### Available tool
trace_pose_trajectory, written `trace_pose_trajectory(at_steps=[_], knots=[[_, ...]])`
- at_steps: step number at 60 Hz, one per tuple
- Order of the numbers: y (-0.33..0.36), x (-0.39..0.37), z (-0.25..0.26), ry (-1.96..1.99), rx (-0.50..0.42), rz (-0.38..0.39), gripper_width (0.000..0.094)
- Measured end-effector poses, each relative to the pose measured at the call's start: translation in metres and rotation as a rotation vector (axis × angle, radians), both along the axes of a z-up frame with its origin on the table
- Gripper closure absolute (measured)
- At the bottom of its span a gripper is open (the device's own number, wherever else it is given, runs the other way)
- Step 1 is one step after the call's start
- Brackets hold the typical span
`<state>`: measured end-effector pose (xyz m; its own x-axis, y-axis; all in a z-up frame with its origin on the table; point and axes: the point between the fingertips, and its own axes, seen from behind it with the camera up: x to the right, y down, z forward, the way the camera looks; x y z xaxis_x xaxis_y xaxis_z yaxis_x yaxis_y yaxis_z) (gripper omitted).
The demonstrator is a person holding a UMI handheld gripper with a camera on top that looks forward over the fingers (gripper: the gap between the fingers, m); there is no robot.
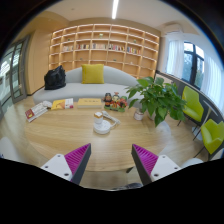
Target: Unplug charger
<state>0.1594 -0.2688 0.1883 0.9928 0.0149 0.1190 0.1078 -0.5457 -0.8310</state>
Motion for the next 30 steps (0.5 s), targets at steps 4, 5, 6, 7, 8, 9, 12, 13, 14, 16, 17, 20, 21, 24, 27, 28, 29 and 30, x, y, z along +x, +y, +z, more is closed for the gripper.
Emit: trace_pose_trajectory(at_steps=[4, 5, 6, 7, 8, 9, 12, 13, 14, 16, 17, 20, 21, 24, 27, 28, 29, 30], knots=[[-0.002, 0.003, -0.004, -0.007, -0.017, -0.001, 0.0089], [-0.002, 0.004, -0.006, -0.008, -0.021, 0.0, 0.0089], [-0.002, 0.004, -0.009, -0.008, -0.026, 0.0, 0.0091], [-0.001, 0.004, -0.013, -0.008, -0.03, 0.0, 0.0091], [0.003, 0.005, -0.019, -0.006, -0.033, 0.002, 0.0091], [0.004, 0.005, -0.023, -0.006, -0.038, 0.003, 0.009], [0.01, 0.004, -0.033, -0.003, -0.045, 0.006, 0.0091], [0.012, 0.003, -0.037, -0.002, -0.046, 0.007, 0.0091], [0.008, -0.001, -0.035, 0.0, -0.05, 0.006, 0.0091], [0.018, -0.004, -0.047, 0.006, -0.047, 0.009, 0.0091], [0.022, -0.006, -0.05, 0.009, -0.047, 0.01, 0.0091], [0.037, -0.014, -0.06, 0.021, -0.035, 0.018, 0.009], [0.044, -0.017, -0.062, 0.025, -0.028, 0.021, 0.0088], [0.066, -0.028, -0.065, 0.039, -0.003, 0.036, 0.0086], [0.092, -0.037, -0.067, 0.054, 0.038, 0.045, 0.0086], [0.102, -0.039, -0.069, 0.058, 0.048, 0.043, 0.0089], [0.111, -0.041, -0.071, 0.061, 0.057, 0.042, 0.0089], [0.121, -0.043, -0.073, 0.064, 0.065, 0.043, 0.009]])
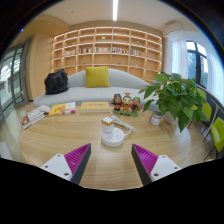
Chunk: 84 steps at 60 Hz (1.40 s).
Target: Unplug charger
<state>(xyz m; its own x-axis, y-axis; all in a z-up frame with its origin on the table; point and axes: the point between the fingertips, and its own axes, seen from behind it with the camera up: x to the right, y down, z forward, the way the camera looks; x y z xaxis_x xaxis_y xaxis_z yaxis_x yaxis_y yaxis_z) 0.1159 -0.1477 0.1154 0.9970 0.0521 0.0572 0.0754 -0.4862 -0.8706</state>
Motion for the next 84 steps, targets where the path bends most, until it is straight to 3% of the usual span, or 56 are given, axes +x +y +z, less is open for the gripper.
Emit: trace_pose_trajectory(at_steps=[11, 23, 28, 35, 47, 54, 61, 65, 71, 76, 84], knots=[[0.1, -0.019, -0.025, 0.033, 0.081, -0.008, 0.0089], [0.17, -0.025, -0.058, 0.034, 0.07, -0.039, 0.0098], [0.187, -0.026, -0.075, 0.032, 0.049, -0.048, 0.0213], [0.198, -0.019, -0.078, 0.026, 0.063, -0.08, 0.05], [0.198, -0.019, -0.076, 0.031, 0.064, -0.098, 0.0648], [0.194, -0.019, -0.071, 0.042, 0.074, -0.099, 0.0669], [0.197, -0.016, 0.073, -0.121, 0.456, -0.062, 0.0679], [0.19, -0.019, 0.143, -0.03, 0.504, -0.028, 0.0678], [0.193, 0.005, 0.183, -0.006, 0.54, -0.037, 0.068], [0.196, 0.032, 0.17, -0.017, 0.506, -0.063, 0.0679], [0.192, 0.09, 0.07, -0.044, 0.31, -0.131, 0.0681]])
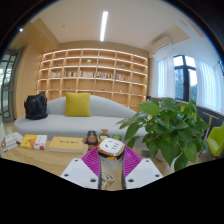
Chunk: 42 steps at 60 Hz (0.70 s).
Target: Unplug charger
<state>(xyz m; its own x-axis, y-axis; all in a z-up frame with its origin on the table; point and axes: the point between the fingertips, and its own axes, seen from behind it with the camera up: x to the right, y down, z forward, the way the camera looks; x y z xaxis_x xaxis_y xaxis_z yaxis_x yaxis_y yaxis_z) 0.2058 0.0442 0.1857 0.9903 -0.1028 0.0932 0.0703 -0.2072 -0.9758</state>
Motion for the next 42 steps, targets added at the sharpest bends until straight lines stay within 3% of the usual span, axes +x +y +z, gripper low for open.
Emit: trace_pose_trajectory(at_steps=[8, 17, 26, 37, 42], knots=[[-0.017, 0.036, -0.099, 0.007, -0.182, -0.04, 0.0648], [-0.026, 0.049, -0.152, 0.037, -0.284, -0.051, 0.0565], [-0.03, 0.055, -0.165, 0.079, -0.321, -0.071, 0.0484], [-0.045, 0.061, -0.144, 0.057, -0.307, -0.078, 0.0175], [-0.06, 0.061, -0.123, 0.038, -0.28, -0.084, 0.0091]])
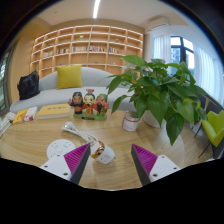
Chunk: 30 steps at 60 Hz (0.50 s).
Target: Unplug charger
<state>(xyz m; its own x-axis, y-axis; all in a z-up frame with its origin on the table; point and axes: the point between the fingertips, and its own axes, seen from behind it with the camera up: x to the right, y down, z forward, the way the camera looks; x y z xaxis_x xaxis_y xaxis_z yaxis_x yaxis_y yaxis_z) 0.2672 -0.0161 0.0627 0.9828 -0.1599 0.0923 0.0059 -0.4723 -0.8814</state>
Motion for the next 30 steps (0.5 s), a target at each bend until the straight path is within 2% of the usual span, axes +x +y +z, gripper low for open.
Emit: trace_pose_trajectory(at_steps=[6, 30], knots=[[-0.029, -0.004, 0.025, -0.019, 0.017, 0.0, 0.0082], [-0.174, -0.066, 0.105, 0.013, 0.059, 0.08, 0.0086]])
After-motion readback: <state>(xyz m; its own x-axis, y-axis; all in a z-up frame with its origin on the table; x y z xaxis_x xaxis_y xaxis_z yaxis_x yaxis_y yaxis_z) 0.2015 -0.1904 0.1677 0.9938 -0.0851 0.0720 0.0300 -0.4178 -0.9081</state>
